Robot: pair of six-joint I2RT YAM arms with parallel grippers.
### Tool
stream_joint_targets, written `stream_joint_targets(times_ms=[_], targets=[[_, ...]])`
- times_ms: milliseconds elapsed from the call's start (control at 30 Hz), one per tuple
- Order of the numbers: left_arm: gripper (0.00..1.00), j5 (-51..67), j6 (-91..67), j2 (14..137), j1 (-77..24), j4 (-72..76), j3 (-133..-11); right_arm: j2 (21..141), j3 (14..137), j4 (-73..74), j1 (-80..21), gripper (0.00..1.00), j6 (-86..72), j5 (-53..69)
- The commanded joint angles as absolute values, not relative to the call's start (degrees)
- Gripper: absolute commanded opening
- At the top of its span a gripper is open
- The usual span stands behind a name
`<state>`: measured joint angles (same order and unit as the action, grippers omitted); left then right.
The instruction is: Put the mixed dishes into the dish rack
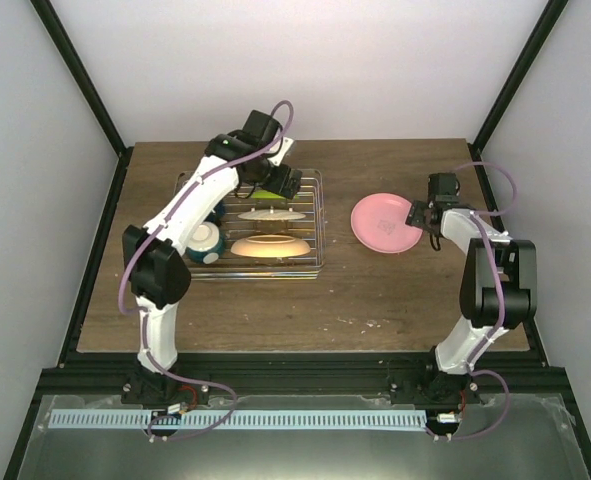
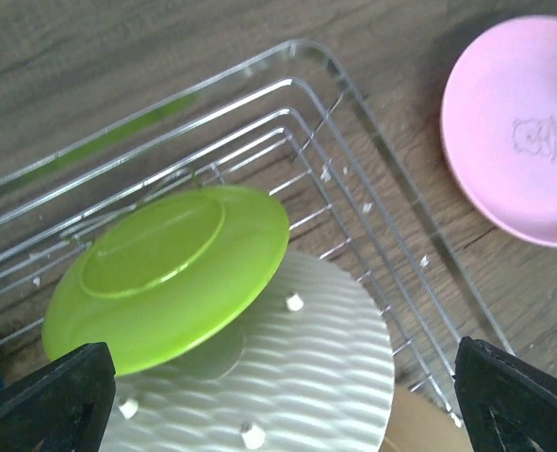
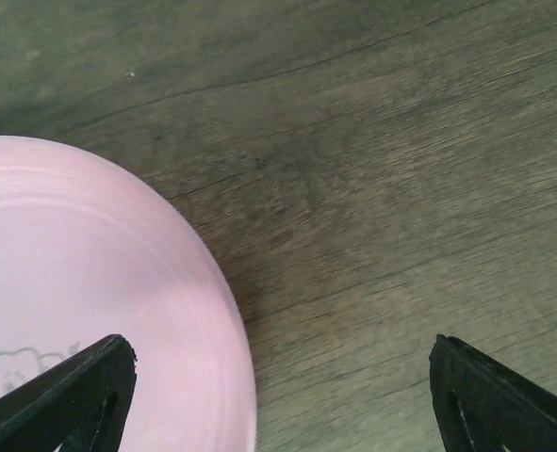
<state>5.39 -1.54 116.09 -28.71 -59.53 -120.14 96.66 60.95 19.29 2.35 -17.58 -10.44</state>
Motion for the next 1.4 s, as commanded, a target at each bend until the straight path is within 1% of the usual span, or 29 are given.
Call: stream_joint_targets(times_ms=[0,100,167,267,400,500,633,667,933,1133,1267,1367], targets=[[1.00,5.7,0.0,111.0,-28.3,-57.0,-116.0,99.6,63.5,19.5,3.0,0.85,-16.8,-9.2],[1.00,5.6,0.0,108.0,-28.4,-55.8,-112.2,101.2,62.5,17.5,3.0,0.81,-16.7,-6.9],[1.00,5.3,0.0,105.2,-28.3,-54.3,-109.1,101.9,61.5,15.6,3.0,0.75,-16.9,-5.1],[1.00,5.3,0.0,100.5,-28.4,-52.1,-104.6,103.3,61.1,14.6,3.0,0.60,-16.9,-3.0],[1.00,5.7,-0.8,95.6,-28.4,-52.9,-100.5,105.0,61.1,14.4,3.0,0.37,-17.0,-1.3],[1.00,5.2,-2.2,92.4,-28.4,-55.7,-97.6,105.6,60.8,14.2,3.0,0.25,-17.0,-0.6],[1.00,6.2,-5.2,87.8,-28.4,-59.8,-93.1,105.8,60.3,13.7,2.9,0.04,-16.8,-0.4],[1.00,6.9,-5.9,86.5,-28.5,-61.2,-91.8,105.9,60.3,13.7,2.9,0.01,-16.7,-0.4],[1.00,12.1,-10.6,76.9,-30.1,-70.7,-84.1,106.3,61.5,13.9,2.9,0.01,-15.6,-1.7],[1.00,12.4,-13.3,71.7,-32.0,-76.5,-78.4,106.6,62.0,14.2,2.7,0.01,-15.2,-2.2],[1.00,11.0,-13.2,72.7,-32.0,-76.7,-74.4,106.0,61.8,14.2,2.1,0.01,-15.1,-2.7],[1.00,5.5,-13.8,76.6,-31.9,-75.8,-75.0,104.7,61.5,14.1,1.2,0.01,-14.9,-3.5]])
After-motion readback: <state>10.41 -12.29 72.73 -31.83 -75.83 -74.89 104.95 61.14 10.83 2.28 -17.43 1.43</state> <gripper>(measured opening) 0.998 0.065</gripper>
